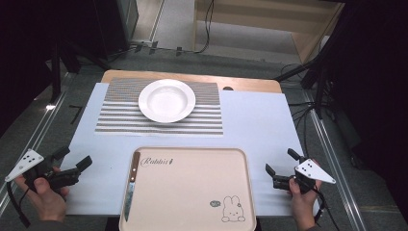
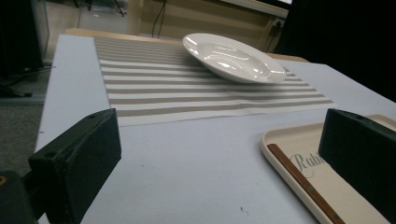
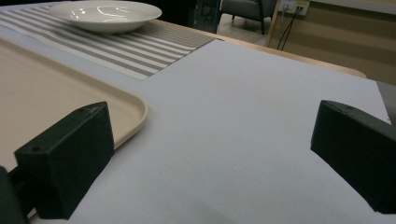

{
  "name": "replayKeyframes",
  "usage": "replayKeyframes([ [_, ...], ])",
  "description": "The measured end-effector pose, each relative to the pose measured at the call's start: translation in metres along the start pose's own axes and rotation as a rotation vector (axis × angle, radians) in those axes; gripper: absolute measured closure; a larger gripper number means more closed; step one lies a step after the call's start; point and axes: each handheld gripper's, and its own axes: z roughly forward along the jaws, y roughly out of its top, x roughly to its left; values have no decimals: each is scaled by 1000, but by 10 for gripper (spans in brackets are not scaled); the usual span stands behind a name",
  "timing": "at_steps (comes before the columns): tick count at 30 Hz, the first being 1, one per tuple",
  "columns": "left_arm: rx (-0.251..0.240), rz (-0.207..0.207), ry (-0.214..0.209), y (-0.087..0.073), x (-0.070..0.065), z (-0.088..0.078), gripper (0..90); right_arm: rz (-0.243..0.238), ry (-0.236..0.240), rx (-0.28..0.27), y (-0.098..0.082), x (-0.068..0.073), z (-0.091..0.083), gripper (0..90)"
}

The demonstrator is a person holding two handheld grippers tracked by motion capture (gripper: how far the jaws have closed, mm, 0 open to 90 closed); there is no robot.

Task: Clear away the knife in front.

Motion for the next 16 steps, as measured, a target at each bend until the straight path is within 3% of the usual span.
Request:
replayKeyframes([
  [7, -2, -28, -14, -9, 4, 6, 0, 0, -1, 0, 0, 0, 0, 0],
  [16, 0, -31, -21, -13, 4, 8, 0, -5, -4, 4, 0, 0, 1, 0],
])
